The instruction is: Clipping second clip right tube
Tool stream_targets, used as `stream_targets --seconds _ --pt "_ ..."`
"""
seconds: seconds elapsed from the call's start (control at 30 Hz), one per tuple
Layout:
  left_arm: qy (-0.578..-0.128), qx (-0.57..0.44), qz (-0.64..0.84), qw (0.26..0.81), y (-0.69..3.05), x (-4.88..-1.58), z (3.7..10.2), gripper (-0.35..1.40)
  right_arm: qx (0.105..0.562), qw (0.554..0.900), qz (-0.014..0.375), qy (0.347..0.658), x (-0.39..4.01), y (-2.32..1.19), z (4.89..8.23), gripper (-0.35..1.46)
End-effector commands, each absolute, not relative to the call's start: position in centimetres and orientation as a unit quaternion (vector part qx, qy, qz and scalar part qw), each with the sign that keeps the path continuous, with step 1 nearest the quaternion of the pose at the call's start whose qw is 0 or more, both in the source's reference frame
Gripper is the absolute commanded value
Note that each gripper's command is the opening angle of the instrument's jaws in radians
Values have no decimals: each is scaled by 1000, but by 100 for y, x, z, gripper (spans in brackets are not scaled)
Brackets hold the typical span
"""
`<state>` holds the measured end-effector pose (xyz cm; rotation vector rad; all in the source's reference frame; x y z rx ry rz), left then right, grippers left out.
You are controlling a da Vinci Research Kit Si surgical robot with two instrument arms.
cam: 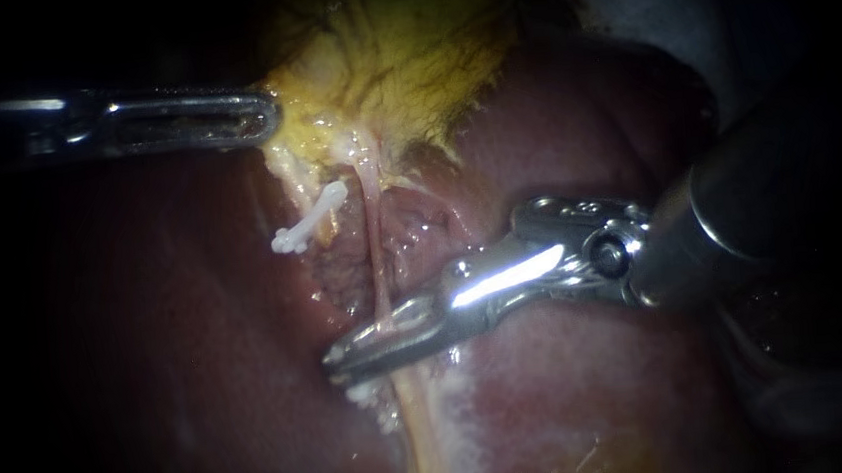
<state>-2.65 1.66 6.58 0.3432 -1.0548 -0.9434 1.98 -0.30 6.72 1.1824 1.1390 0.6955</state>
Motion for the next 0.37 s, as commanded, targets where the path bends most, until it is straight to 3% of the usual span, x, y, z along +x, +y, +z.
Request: stream_targets --seconds 0.03,0.37 --pt "-482 157 -431 746 166 -265 658 -35 516 629 302 497 198 -31 673 -35" --pt "-482 157 -431 746 166 -265 659 -35 515 629 303 497 198 -30 675 -35"
